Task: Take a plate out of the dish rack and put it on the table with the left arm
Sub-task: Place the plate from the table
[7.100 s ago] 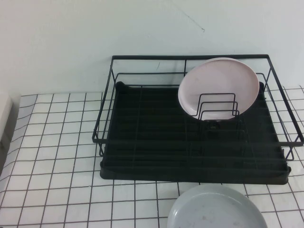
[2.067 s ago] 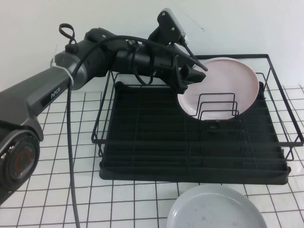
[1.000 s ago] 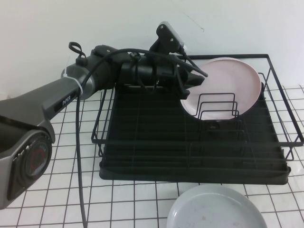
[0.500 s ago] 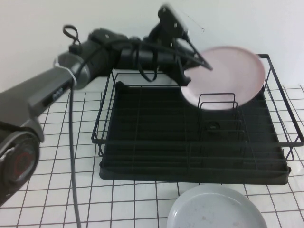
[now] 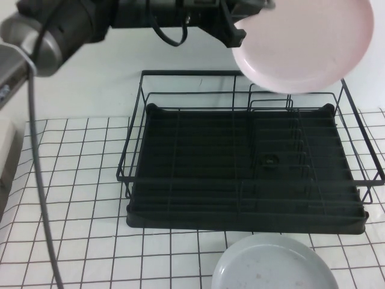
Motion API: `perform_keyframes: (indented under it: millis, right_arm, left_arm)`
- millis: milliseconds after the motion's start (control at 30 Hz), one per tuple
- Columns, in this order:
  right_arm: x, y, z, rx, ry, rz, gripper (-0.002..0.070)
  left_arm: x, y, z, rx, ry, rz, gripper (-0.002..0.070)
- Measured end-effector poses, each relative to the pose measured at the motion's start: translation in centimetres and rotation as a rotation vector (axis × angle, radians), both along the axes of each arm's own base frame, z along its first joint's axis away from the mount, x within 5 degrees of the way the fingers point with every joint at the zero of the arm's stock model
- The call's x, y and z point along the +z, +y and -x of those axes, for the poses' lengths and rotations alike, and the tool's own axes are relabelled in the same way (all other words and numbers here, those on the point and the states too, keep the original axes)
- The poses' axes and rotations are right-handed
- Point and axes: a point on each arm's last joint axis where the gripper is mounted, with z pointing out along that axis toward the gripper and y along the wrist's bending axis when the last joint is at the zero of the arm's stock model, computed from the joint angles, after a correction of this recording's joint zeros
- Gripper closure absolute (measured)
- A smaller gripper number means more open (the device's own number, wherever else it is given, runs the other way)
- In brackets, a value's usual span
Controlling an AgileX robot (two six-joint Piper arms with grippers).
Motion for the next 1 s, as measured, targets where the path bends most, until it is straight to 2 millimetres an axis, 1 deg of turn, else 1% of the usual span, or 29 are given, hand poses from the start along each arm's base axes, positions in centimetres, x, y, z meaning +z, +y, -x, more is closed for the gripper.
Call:
perform_keyframes:
  millis: [67, 133, 200, 300, 367, 467, 600, 733, 800, 900, 1000]
  right_arm:
    - [0.0, 0.0, 0.0, 0.000, 0.000, 0.000, 0.0678]
    - [0.0, 0.0, 0.0, 0.000, 0.000, 0.000, 0.0678]
    - [0.0, 0.0, 0.0, 0.000, 0.000, 0.000, 0.0678]
    - [0.0, 0.0, 0.0, 0.000, 0.000, 0.000, 0.0678]
    - [0.0, 0.0, 0.0, 0.000, 0.000, 0.000, 0.0678]
    - [0.0, 0.0, 0.0, 0.000, 0.000, 0.000, 0.0678]
    - [0.0, 0.0, 0.0, 0.000, 0.000, 0.000, 0.0678]
    - [0.0, 0.0, 0.0, 0.000, 0.000, 0.000, 0.0678]
    - [0.0, 0.0, 0.0, 0.000, 0.000, 0.000, 0.0678]
    - [0.0, 0.0, 0.0, 0.000, 0.000, 0.000, 0.0678]
    - [0.0, 0.0, 0.0, 0.000, 0.000, 0.000, 0.0678]
  left_arm:
    - [0.8, 0.4, 1.1, -0.015, 0.081, -0.018, 0.0617]
    - [1.0, 0.9, 2.4, -0.025, 0.208, -0.067, 0.0617]
    - [0.6, 1.3, 3.5, -0.034, 0.361, -0.129, 0.0617]
    - [0.0, 1.9, 5.2, -0.066, 0.524, -0.252, 0.0617]
    - [-0.5, 1.8, 5.8, -0.082, 0.581, -0.312, 0.0617]
    - [-1.5, 0.9, 6.8, -0.062, 0.648, -0.387, 0.0617]
    - [-4.0, -1.1, 8.6, -0.072, 0.713, -0.503, 0.0617]
    - [-7.4, -3.3, 10.7, -0.144, 0.790, -0.593, 0.0617]
    - [-9.1, -4.1, 11.5, -0.170, 0.829, -0.637, 0.0617]
    - [-11.4, -4.4, 11.8, -0.179, 0.886, -0.683, 0.0617]
    - [-12.9, -4.6, 11.4, -0.165, 0.898, -0.688, 0.0617]
